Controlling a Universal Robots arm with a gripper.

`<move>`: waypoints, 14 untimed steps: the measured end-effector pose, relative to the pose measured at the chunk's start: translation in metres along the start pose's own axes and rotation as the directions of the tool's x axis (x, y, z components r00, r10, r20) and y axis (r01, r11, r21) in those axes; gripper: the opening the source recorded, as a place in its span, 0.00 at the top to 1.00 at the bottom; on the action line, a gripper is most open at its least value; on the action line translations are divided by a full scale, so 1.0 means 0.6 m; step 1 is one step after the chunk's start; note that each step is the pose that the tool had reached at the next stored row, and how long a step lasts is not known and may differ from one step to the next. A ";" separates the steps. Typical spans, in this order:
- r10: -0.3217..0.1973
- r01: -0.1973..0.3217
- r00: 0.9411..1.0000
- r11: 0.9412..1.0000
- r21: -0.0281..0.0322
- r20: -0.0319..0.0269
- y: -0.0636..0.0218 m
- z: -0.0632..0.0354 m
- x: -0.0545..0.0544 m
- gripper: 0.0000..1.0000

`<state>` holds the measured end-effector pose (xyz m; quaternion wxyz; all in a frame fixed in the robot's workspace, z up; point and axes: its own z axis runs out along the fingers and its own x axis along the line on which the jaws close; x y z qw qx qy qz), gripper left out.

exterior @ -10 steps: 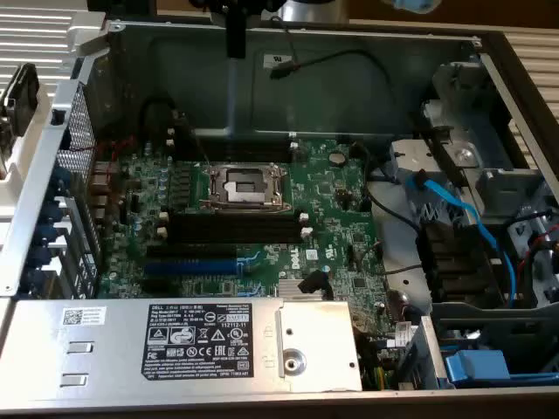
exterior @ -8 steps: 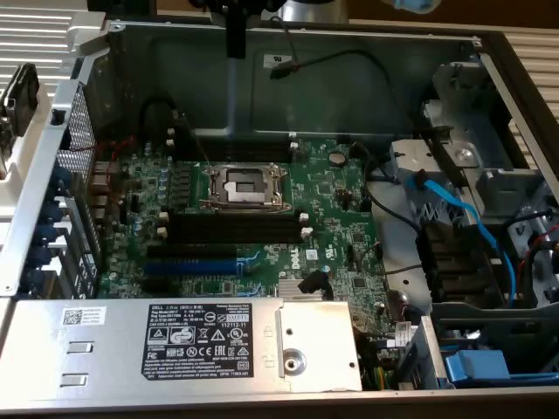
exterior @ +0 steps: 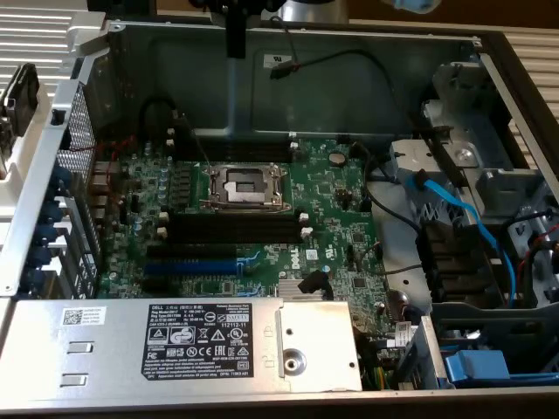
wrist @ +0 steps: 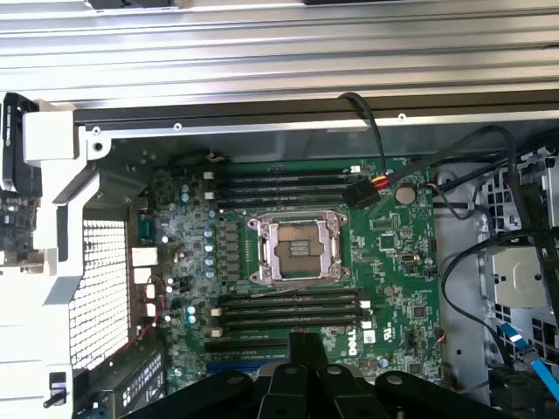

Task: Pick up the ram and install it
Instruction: 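Reach for the ram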

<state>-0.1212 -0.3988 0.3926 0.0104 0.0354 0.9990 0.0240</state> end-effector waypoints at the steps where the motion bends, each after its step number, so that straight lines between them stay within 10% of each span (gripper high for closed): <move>1: 0.000 0.000 1.000 1.000 0.000 0.000 0.000 0.000 0.000 0.90; 14: 0.000 0.000 1.000 1.000 0.002 0.000 0.025 -0.011 0.046 0.90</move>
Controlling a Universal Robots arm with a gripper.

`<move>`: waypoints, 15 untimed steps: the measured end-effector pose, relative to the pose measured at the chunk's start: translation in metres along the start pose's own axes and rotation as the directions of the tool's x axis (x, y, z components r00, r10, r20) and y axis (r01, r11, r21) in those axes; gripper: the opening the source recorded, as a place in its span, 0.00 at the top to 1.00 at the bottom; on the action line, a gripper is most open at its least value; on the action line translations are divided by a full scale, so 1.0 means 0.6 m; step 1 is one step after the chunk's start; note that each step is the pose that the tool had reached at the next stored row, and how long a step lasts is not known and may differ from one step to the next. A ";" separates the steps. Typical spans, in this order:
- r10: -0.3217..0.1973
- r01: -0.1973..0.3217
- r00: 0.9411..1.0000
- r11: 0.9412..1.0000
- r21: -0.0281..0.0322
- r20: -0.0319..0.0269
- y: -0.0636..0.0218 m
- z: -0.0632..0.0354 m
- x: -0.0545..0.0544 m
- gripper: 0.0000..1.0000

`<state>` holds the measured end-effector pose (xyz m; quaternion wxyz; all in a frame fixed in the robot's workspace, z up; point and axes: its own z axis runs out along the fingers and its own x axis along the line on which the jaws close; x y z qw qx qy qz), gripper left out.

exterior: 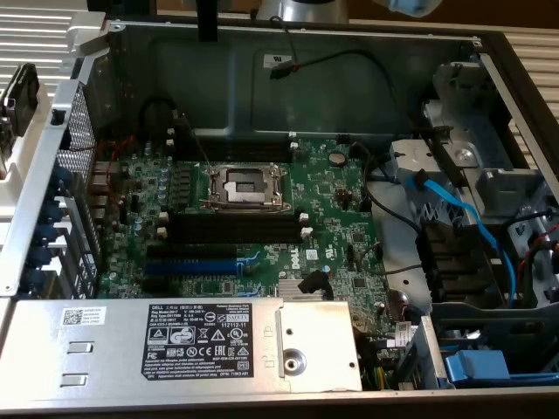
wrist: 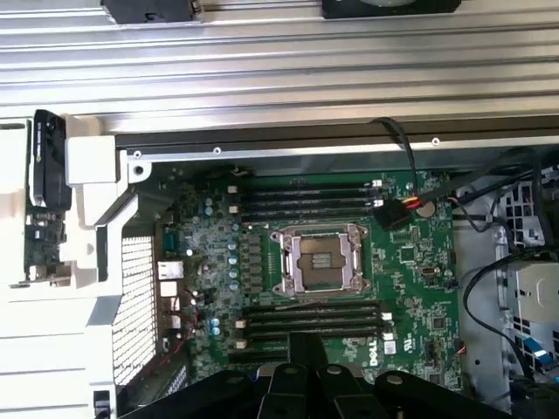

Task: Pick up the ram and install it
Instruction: 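Reach for the ram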

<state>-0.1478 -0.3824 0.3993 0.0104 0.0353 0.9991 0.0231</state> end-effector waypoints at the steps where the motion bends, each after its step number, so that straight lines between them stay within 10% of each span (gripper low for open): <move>1: 0.000 0.000 1.000 1.000 0.000 0.000 0.000 -0.002 0.007 0.90; 15: 0.000 0.000 1.000 1.000 0.000 0.000 0.001 -0.017 0.118 0.90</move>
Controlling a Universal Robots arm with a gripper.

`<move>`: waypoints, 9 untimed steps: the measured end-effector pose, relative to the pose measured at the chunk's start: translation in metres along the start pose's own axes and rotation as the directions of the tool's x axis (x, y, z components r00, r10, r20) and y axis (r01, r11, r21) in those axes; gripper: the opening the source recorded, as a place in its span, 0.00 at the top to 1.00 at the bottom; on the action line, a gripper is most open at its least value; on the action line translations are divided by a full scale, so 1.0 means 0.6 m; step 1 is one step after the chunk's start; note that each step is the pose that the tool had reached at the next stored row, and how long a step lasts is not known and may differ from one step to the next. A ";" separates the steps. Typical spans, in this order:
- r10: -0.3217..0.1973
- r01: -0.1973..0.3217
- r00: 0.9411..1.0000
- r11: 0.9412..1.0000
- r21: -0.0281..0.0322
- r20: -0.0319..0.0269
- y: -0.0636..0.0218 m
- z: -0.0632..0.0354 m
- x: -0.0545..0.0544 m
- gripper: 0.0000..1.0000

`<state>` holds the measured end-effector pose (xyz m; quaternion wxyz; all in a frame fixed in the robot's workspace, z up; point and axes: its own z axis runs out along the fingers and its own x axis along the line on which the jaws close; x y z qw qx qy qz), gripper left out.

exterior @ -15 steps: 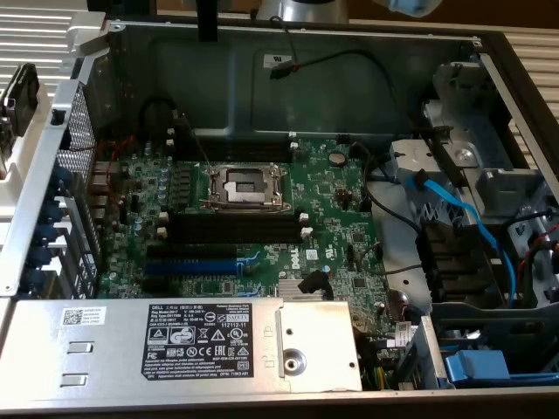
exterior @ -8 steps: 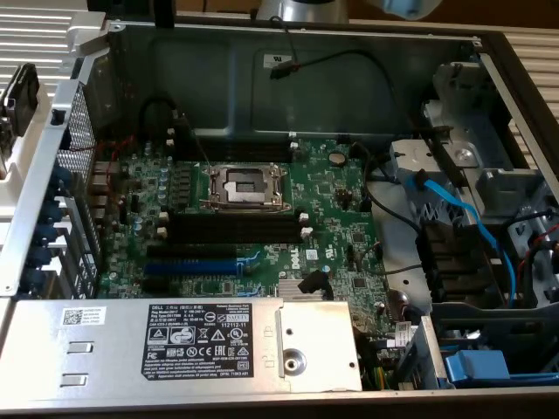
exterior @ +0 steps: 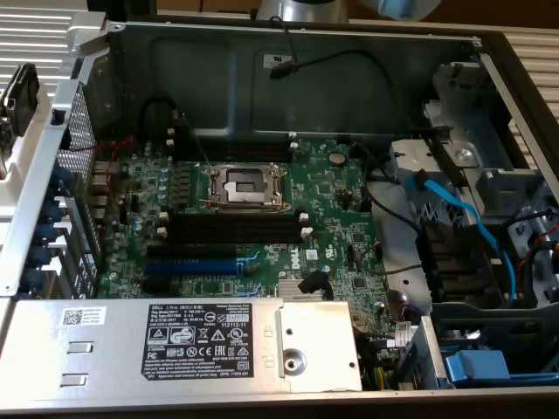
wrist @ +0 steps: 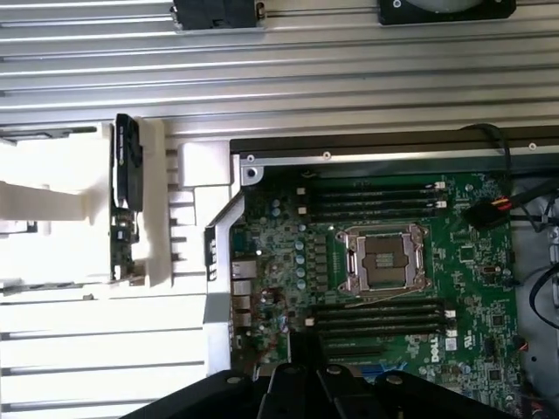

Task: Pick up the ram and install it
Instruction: 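Reach for the ram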

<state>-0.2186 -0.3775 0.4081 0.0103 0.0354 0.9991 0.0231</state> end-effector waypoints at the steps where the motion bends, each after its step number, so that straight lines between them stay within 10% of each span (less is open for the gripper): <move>1: 0.000 0.000 1.000 1.000 0.000 0.000 0.000 0.000 0.007 0.90; 9: 0.000 0.000 1.000 1.000 0.001 0.000 0.001 -0.001 0.063 0.90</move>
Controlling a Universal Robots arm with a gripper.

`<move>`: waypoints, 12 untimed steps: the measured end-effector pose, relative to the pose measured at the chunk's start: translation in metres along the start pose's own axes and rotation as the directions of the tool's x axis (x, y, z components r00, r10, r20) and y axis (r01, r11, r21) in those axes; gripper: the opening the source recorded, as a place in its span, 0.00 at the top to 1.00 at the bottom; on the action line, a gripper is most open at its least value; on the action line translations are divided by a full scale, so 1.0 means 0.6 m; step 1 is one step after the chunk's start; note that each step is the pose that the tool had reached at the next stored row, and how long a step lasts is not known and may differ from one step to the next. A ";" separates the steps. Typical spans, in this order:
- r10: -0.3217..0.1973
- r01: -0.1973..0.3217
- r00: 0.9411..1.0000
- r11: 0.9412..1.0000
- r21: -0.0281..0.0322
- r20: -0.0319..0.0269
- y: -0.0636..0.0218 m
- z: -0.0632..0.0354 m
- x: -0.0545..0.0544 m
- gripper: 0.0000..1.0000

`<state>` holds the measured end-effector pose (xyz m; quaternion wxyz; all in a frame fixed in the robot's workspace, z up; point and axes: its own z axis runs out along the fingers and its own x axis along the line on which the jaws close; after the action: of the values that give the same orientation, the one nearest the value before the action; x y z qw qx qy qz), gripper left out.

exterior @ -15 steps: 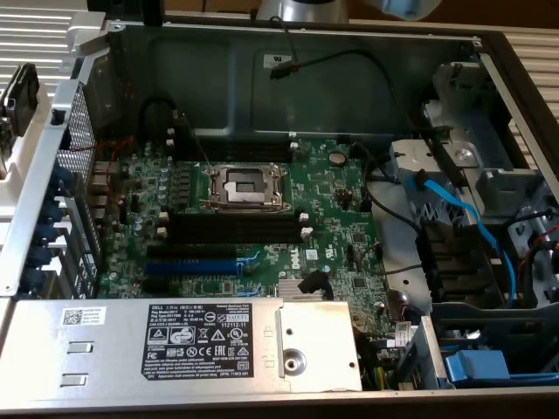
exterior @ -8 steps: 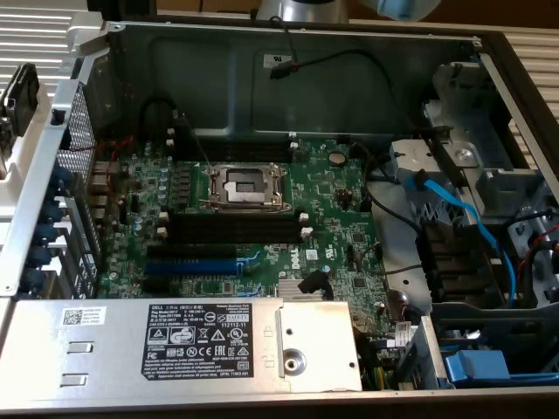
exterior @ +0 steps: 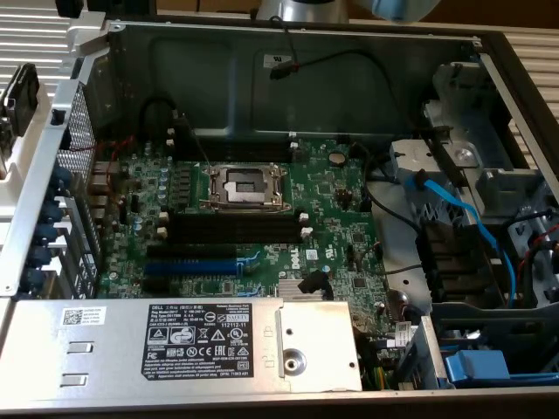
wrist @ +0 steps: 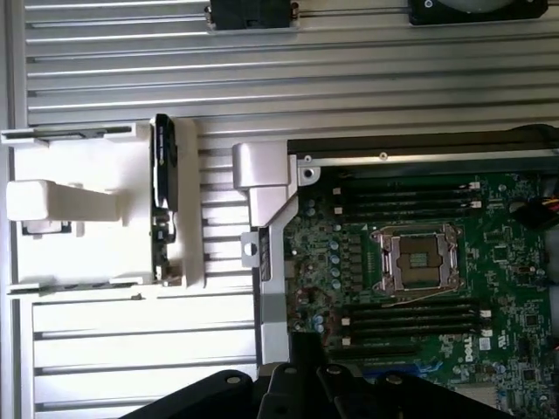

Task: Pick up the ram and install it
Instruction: 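Reach for the ram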

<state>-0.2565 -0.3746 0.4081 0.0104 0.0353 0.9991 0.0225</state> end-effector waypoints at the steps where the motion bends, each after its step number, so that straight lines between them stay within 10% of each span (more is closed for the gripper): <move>1: 0.000 0.000 1.000 1.000 0.000 0.000 0.001 0.000 0.008 0.90; 12: 0.000 0.000 1.000 1.000 0.013 -0.009 0.018 0.002 0.092 0.90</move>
<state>-0.3110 -0.3599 0.4066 0.0055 0.0354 0.9992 0.0160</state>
